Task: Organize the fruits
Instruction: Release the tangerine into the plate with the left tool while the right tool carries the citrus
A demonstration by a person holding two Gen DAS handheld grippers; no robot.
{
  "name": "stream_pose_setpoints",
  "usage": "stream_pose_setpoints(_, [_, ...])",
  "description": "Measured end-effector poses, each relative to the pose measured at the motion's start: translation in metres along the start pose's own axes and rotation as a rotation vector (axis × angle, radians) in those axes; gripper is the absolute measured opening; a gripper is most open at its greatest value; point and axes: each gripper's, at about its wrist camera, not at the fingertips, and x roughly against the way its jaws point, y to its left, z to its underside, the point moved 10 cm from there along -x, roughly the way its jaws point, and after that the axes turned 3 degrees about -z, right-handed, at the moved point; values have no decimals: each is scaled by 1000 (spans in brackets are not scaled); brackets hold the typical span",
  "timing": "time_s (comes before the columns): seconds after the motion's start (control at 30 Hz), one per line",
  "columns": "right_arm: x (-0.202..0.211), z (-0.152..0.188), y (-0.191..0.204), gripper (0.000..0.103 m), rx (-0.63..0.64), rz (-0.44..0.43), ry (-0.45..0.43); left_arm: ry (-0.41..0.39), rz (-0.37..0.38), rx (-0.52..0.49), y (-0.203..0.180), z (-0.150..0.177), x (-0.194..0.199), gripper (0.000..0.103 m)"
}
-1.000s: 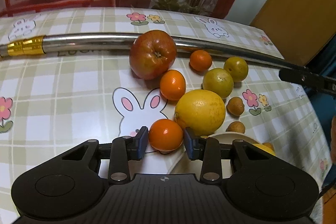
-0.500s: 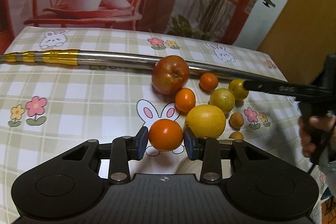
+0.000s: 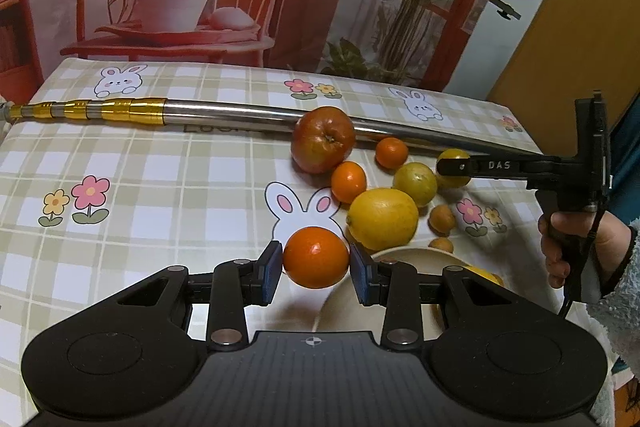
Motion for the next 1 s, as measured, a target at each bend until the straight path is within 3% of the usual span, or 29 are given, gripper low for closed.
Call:
stream_pose_setpoints(0.27, [60, 15, 9, 41, -52, -47, -89, 0, 6, -29, -10, 10, 7, 39])
stream_pose_setpoints(0.4, [77, 26, 12, 41, -76, -75, -92, 5, 8, -48, -14, 12, 6, 39])
stream_pose_setpoints(1.0, [92, 38, 37, 41, 5, -100, -59, 95, 10, -198, -38, 35, -23, 39])
